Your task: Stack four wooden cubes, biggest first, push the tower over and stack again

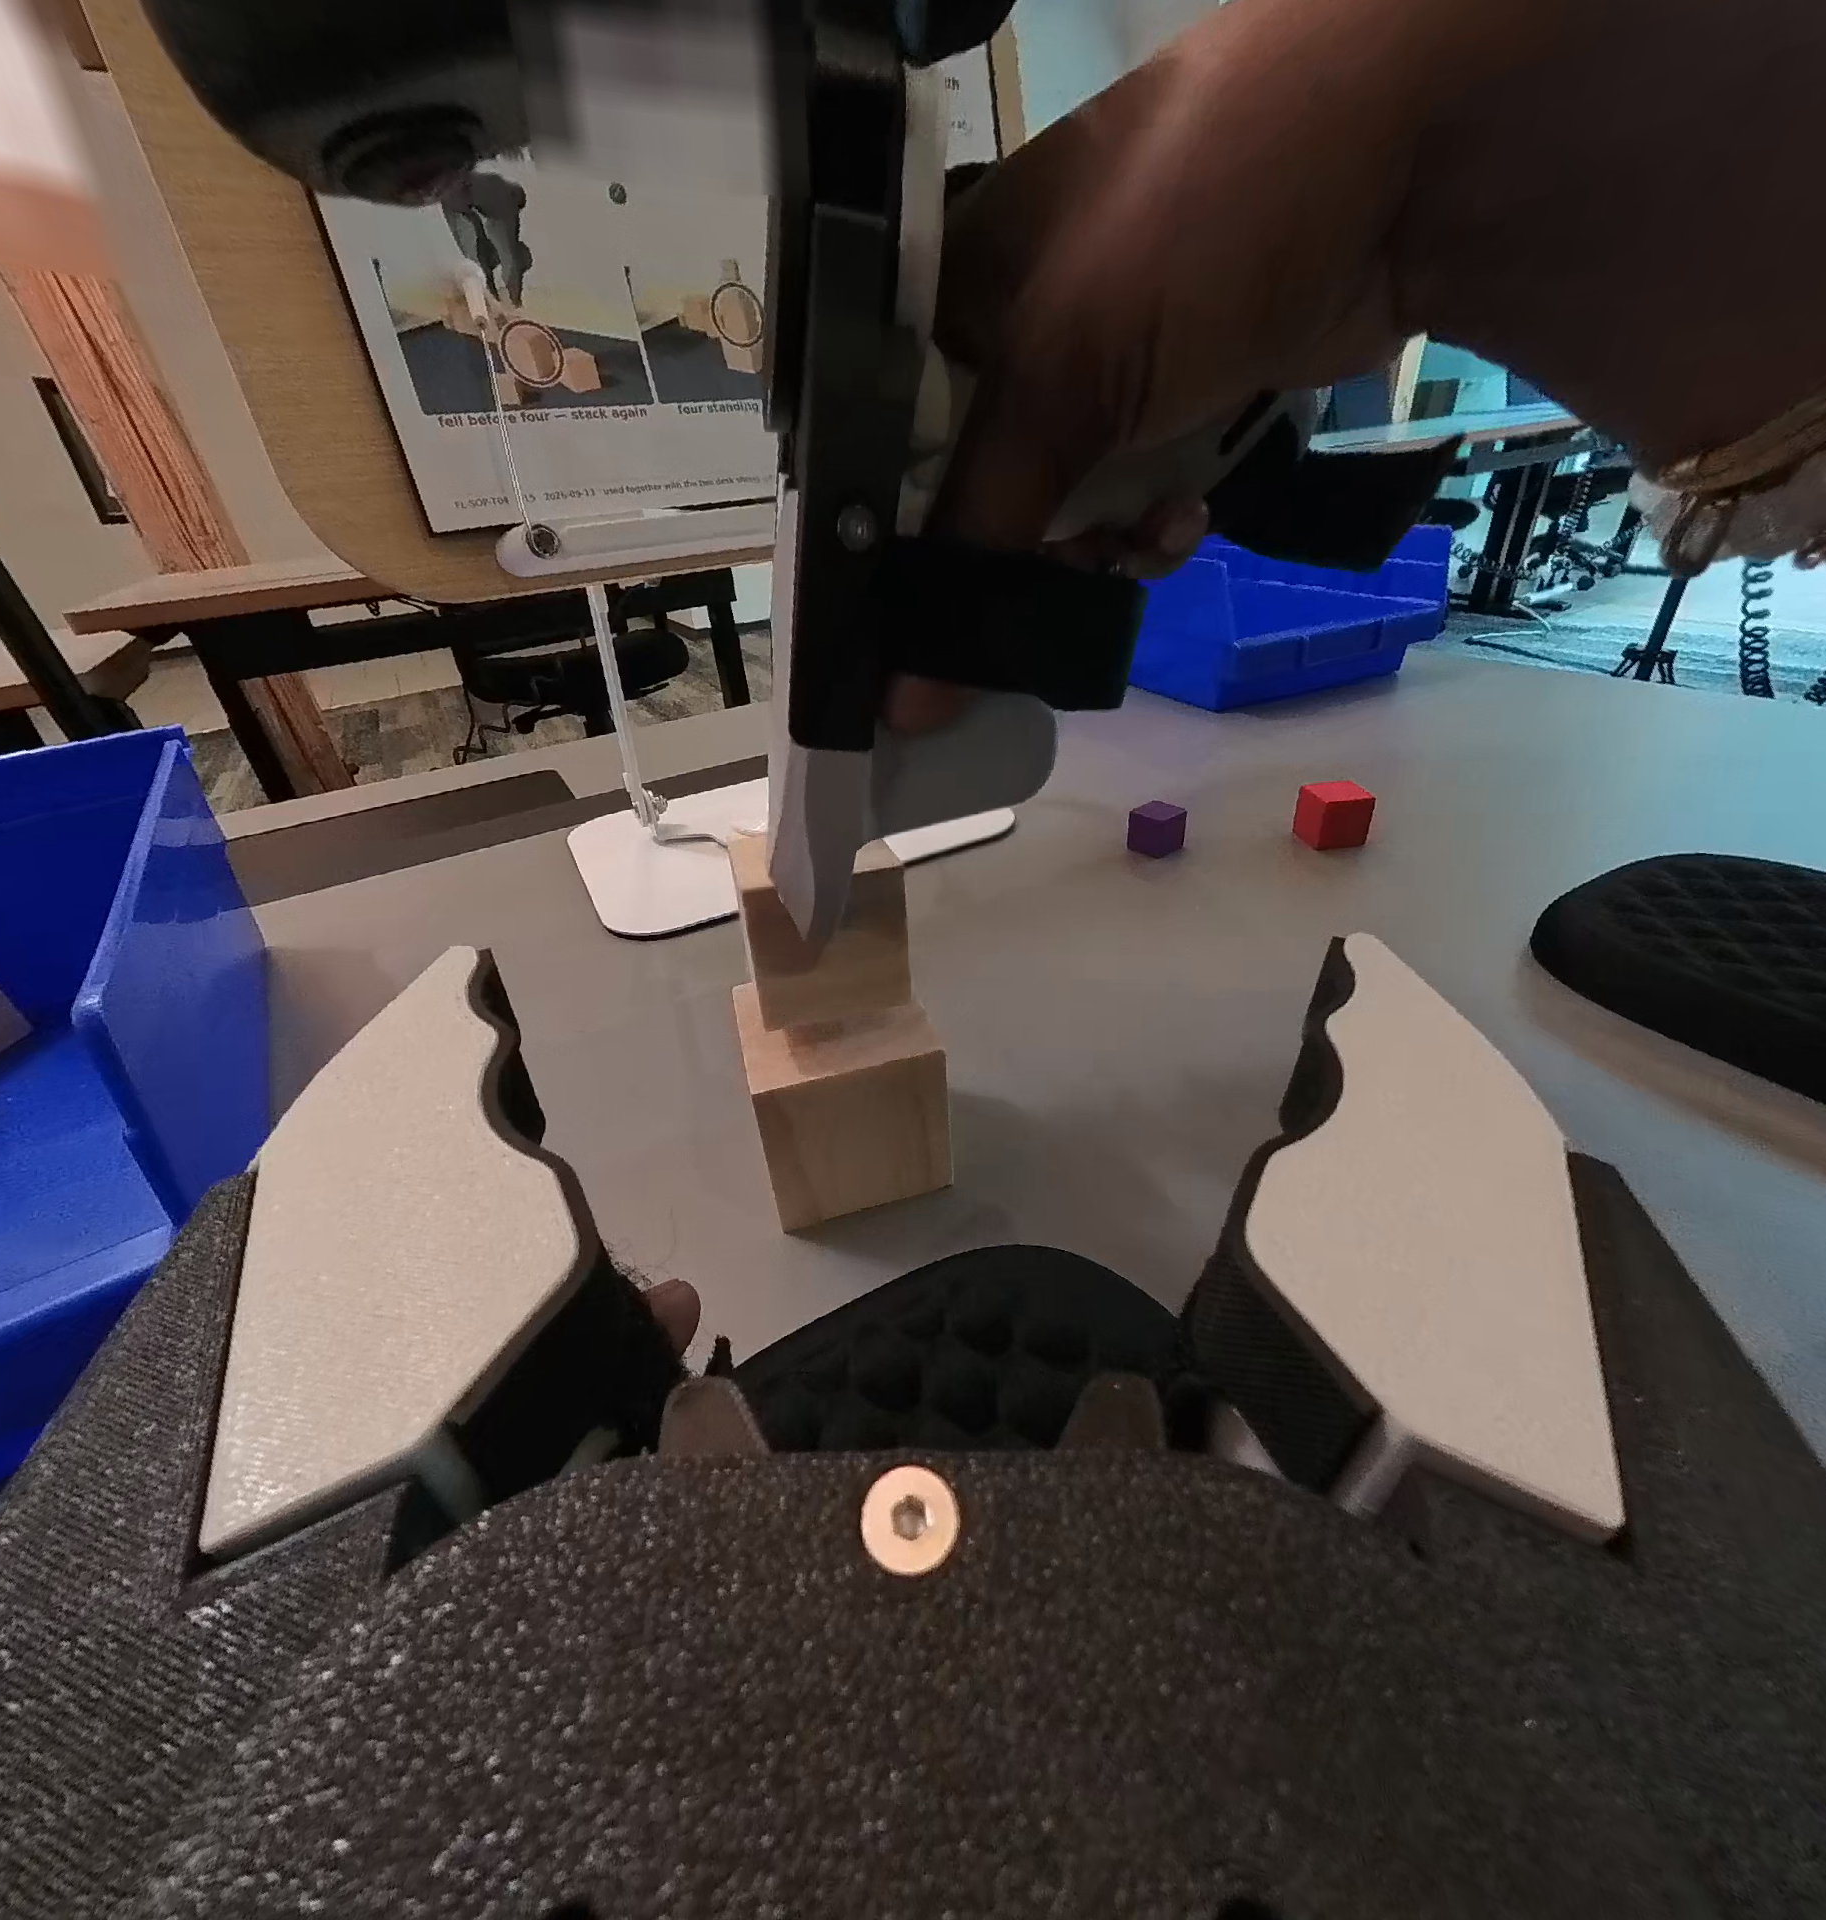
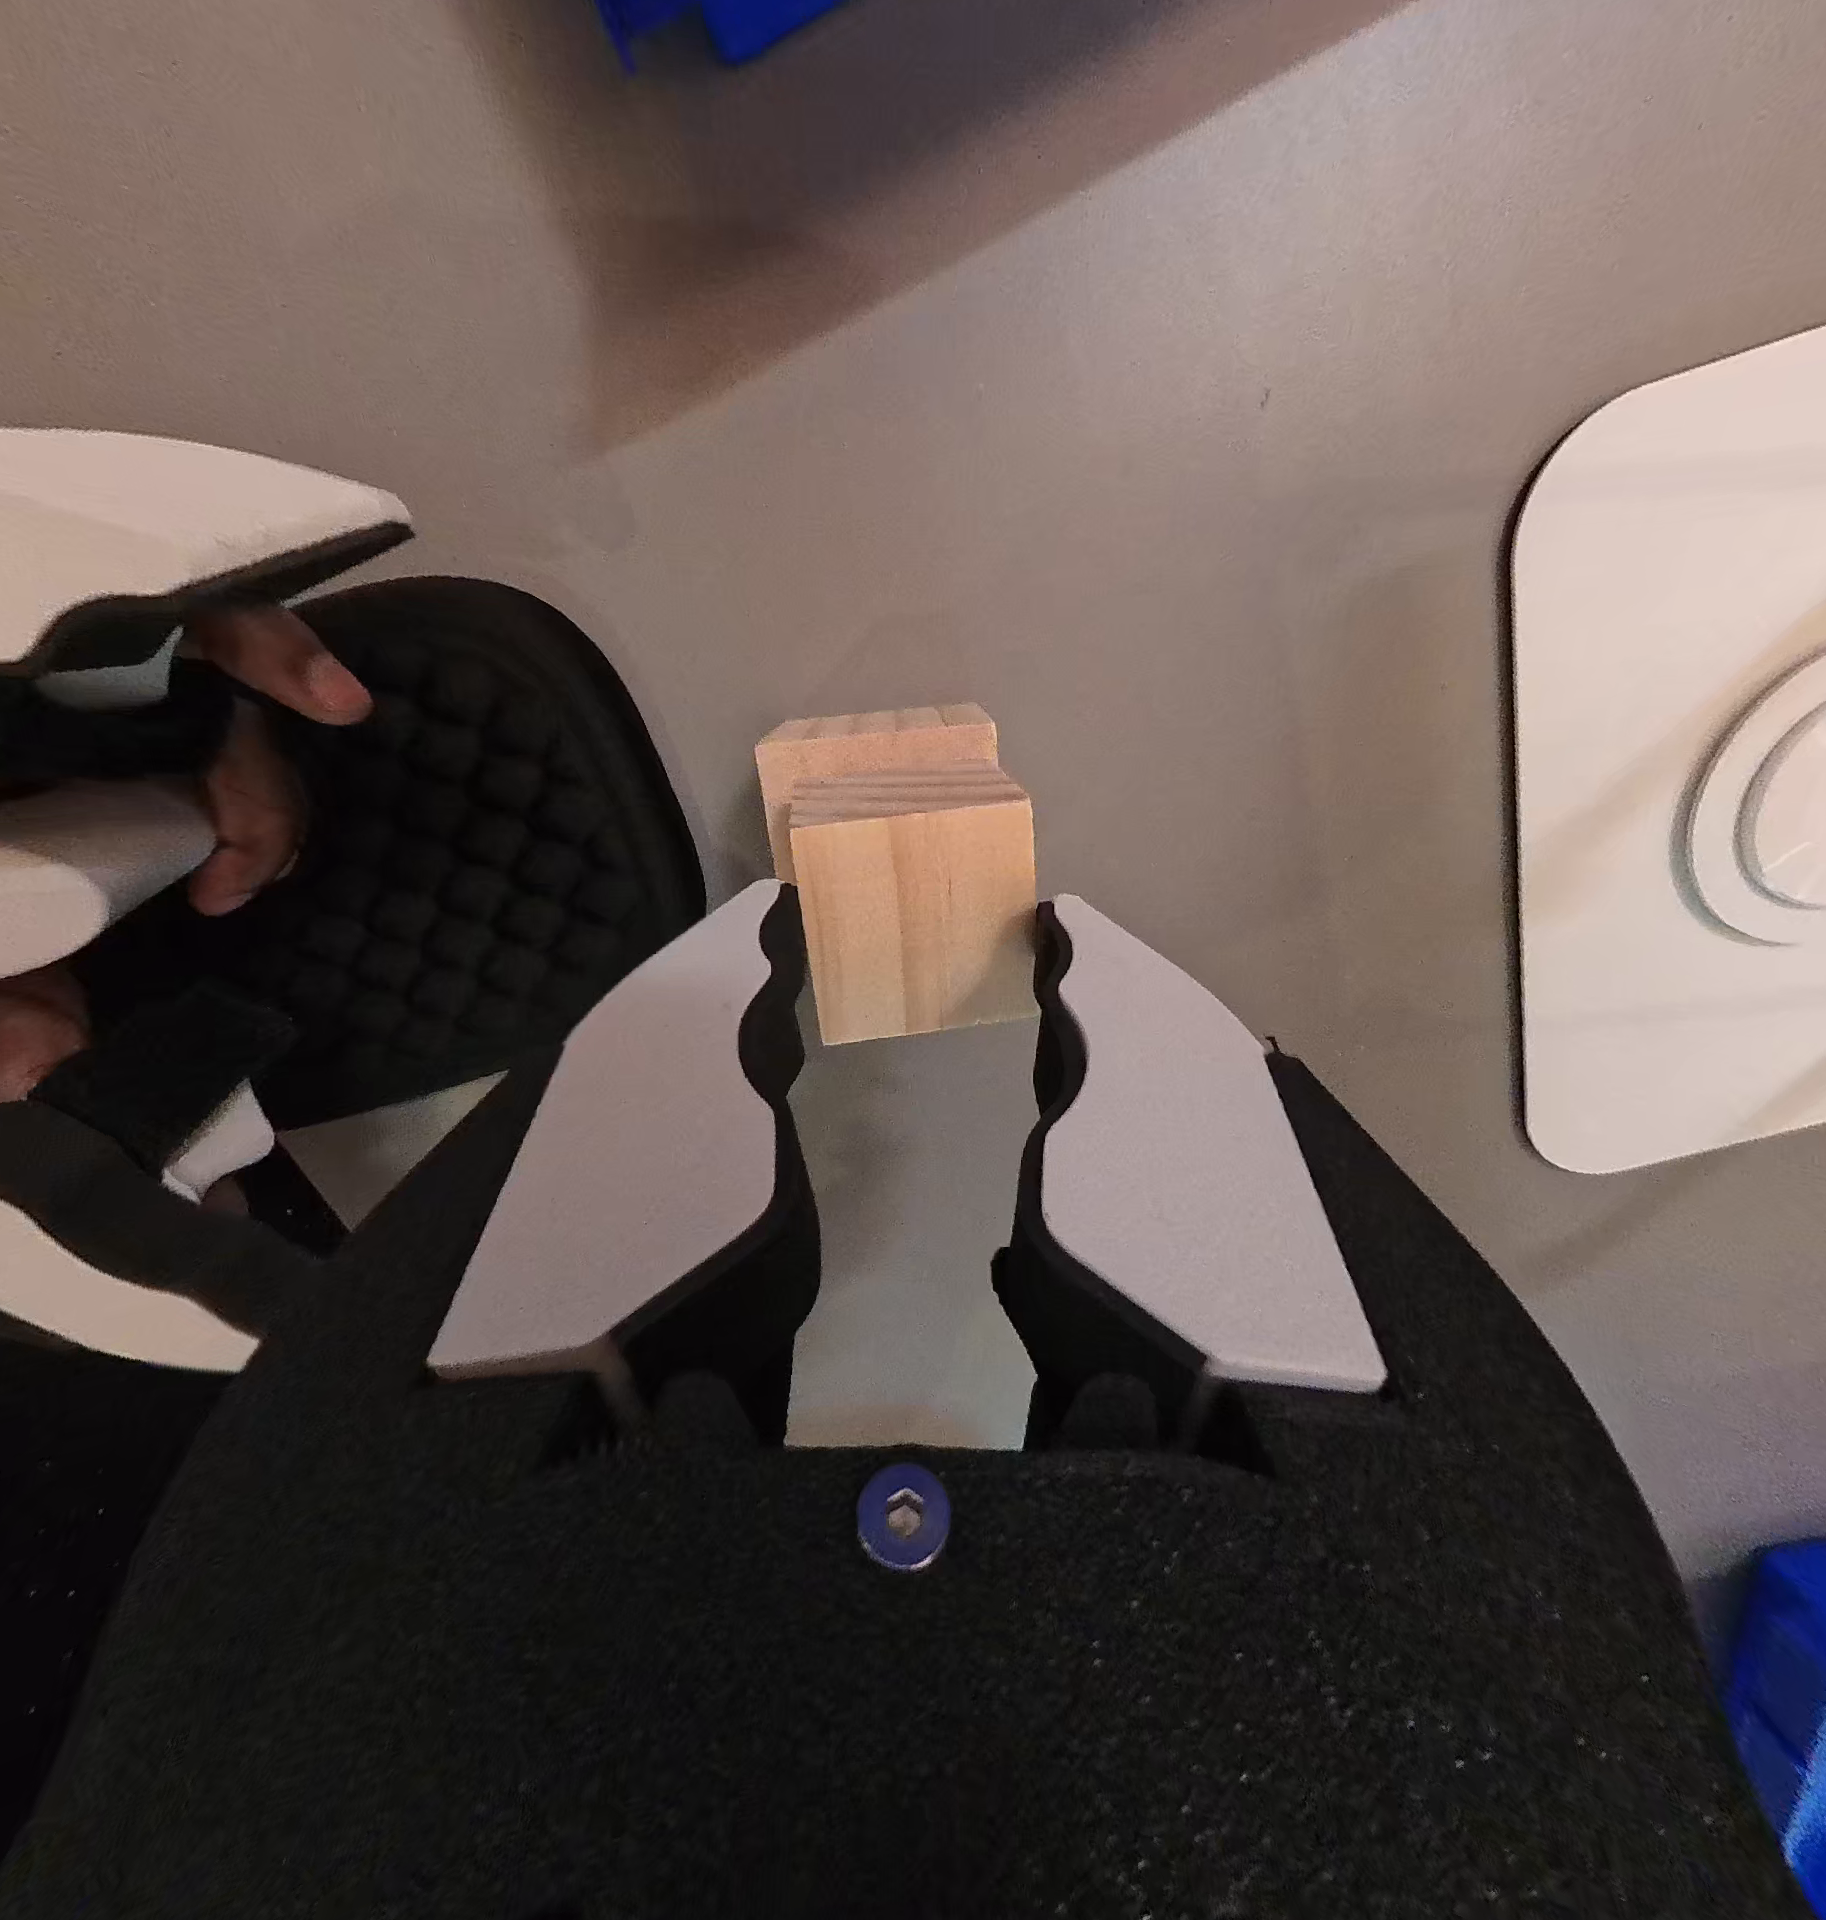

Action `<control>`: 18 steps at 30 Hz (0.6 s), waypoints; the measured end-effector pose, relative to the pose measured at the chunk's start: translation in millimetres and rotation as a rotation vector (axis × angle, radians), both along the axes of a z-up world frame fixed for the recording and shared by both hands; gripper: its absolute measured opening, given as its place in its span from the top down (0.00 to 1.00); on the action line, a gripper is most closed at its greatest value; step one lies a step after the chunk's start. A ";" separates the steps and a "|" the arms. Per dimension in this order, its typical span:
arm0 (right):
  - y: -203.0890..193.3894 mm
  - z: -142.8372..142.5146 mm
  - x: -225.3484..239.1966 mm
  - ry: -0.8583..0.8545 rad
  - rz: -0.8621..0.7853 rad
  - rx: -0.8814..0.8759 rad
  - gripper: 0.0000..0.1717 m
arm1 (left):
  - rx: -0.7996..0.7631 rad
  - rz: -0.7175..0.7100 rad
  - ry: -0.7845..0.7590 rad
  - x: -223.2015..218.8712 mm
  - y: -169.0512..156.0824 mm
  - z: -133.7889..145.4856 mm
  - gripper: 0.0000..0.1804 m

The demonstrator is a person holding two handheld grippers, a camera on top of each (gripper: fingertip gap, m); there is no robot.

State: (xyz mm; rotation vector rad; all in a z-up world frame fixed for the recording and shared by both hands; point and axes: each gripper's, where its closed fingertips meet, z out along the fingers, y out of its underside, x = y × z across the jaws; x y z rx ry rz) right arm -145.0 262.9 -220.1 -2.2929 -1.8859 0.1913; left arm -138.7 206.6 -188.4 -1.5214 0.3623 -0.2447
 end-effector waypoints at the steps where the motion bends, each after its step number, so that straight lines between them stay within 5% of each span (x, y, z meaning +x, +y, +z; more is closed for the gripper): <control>1: -0.2 -1.1 0.1 -0.004 0.001 0.003 0.76 | 0.000 0.000 0.000 0.0 0.0 0.0 0.23; 18: -1.5 -6.7 -0.6 -0.013 0.006 0.009 0.76 | 0.006 -0.005 0.000 0.6 -0.5 0.8 0.23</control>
